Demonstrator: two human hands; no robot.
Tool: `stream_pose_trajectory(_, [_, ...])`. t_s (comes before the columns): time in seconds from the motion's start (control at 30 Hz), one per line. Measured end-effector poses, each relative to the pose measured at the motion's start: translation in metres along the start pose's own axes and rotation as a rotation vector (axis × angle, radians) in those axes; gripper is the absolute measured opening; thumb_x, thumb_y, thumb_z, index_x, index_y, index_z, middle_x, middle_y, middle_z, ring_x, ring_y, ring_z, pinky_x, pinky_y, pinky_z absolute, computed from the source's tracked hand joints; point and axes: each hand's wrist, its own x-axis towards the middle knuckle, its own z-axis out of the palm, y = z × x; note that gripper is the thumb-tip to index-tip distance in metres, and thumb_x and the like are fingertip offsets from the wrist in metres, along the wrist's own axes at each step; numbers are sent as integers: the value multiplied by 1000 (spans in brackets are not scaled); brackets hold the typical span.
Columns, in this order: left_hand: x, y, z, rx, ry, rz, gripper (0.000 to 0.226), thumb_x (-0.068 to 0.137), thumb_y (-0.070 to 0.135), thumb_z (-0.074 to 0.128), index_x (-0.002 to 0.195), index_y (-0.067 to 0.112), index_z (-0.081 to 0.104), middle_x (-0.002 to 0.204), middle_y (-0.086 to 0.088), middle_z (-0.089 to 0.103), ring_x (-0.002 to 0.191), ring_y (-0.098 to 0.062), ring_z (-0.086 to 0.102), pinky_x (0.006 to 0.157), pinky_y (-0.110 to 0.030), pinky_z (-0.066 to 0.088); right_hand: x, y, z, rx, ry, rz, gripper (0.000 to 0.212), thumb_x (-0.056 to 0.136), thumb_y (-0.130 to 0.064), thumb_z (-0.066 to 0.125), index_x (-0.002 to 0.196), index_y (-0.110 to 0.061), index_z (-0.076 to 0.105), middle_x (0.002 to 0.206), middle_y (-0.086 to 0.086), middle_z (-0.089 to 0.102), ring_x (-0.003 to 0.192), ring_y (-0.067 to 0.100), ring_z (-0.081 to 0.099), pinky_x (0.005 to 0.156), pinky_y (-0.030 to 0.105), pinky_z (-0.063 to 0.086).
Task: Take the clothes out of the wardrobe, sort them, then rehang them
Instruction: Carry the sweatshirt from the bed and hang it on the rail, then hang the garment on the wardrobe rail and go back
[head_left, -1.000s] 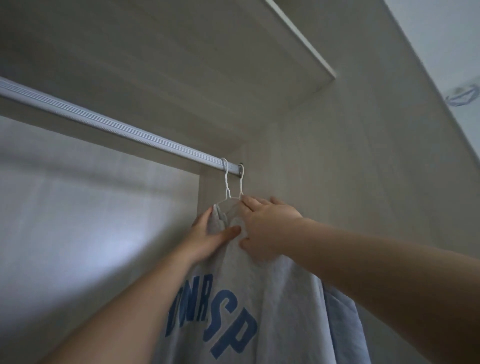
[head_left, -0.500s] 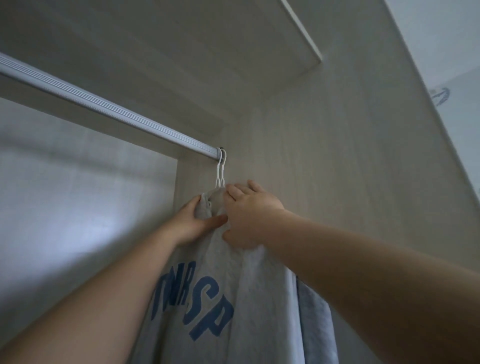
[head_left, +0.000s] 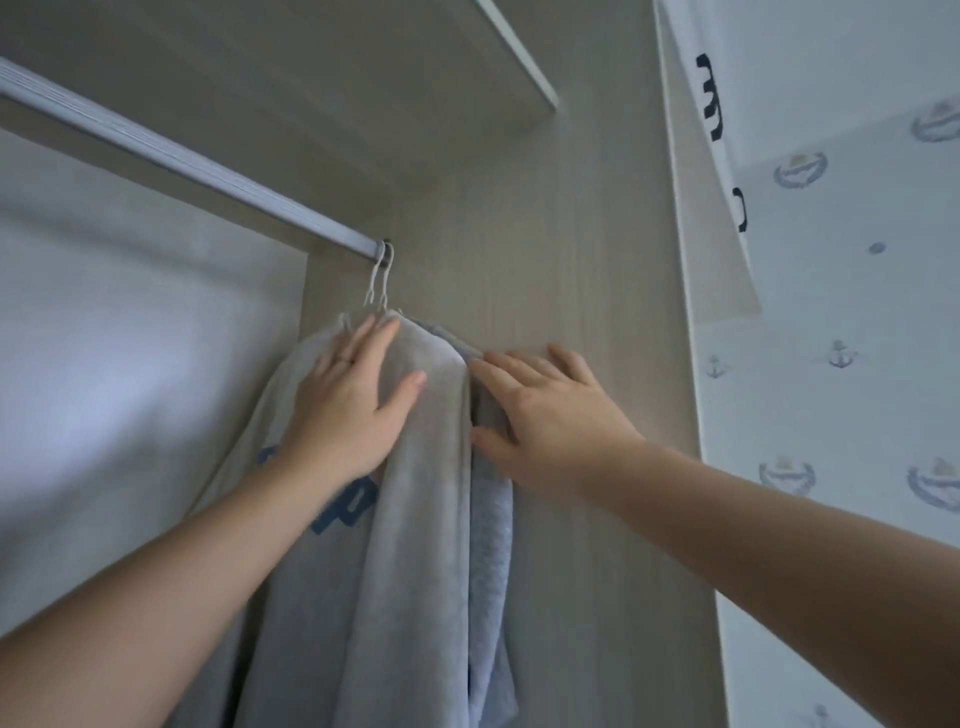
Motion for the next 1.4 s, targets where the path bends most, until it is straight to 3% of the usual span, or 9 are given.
stream_pose_trajectory(0.1, [-41,63,-7,-38,-60,113,72,93,60,36,155,24,32,163,-3,27,151,-28,20,123,-44,17,-63,7,-15,-47,14,10,68,90,-52,43,148,-18,36,155,2,37,144,22,29,118,51,11])
stream_pose_trajectory(0.23, [-108,139,3,-40,-184,184,74,91,64,34,157,33,23,167,3,16,154,-25,5,121,-53,15,-155,22,-33,-49,1,36,70,91,-52,44,151,-18,32,160,2,27,149,25,19,118,57,9])
stream_pose_trajectory(0.37, [-165,209,18,-93,-281,233,72,95,66,33,158,39,12,168,9,3,154,-21,-6,120,-58,11,-253,51,-51,-43,-154,123,75,93,-60,32,156,-23,14,165,-2,6,151,24,0,118,59,2])
stream_pose_trajectory(0.53, [-251,299,47,-164,-459,280,73,96,70,26,159,36,8,168,10,-6,154,-22,-12,122,-56,4,-380,84,-82,-59,-331,237,80,93,-65,30,157,-25,5,165,-4,-3,151,23,-6,117,62,3])
stream_pose_trajectory(0.77, [-371,433,106,-412,-755,249,74,95,72,23,159,37,5,167,12,-11,152,-16,-20,122,-56,3,-571,109,-127,-110,-562,530,85,91,-68,33,157,-25,1,165,-4,-7,151,23,-8,117,62,2])
stream_pose_trajectory(1.07, [-498,615,188,-734,-1094,238,76,92,75,24,156,43,0,165,16,-14,150,-10,-24,122,-54,-5,-766,138,-165,-214,-804,995,85,86,-75,16,154,-34,-14,161,-10,-23,148,19,-21,115,57,-14])
stream_pose_trajectory(1.23, [-541,711,242,-887,-1223,352,78,89,74,27,157,44,3,166,15,-9,150,-10,-21,122,-49,-6,-846,169,-181,-282,-863,1256,85,88,-67,32,154,-34,-10,162,-10,-19,148,18,-22,116,55,-17])
stream_pose_trajectory(1.4, [-569,793,307,-946,-1351,568,81,87,76,24,157,42,3,167,13,-7,152,-14,-15,122,-53,0,-903,214,-185,-375,-905,1447,83,89,-66,31,152,-35,-13,162,-9,-19,147,18,-25,111,51,-27])
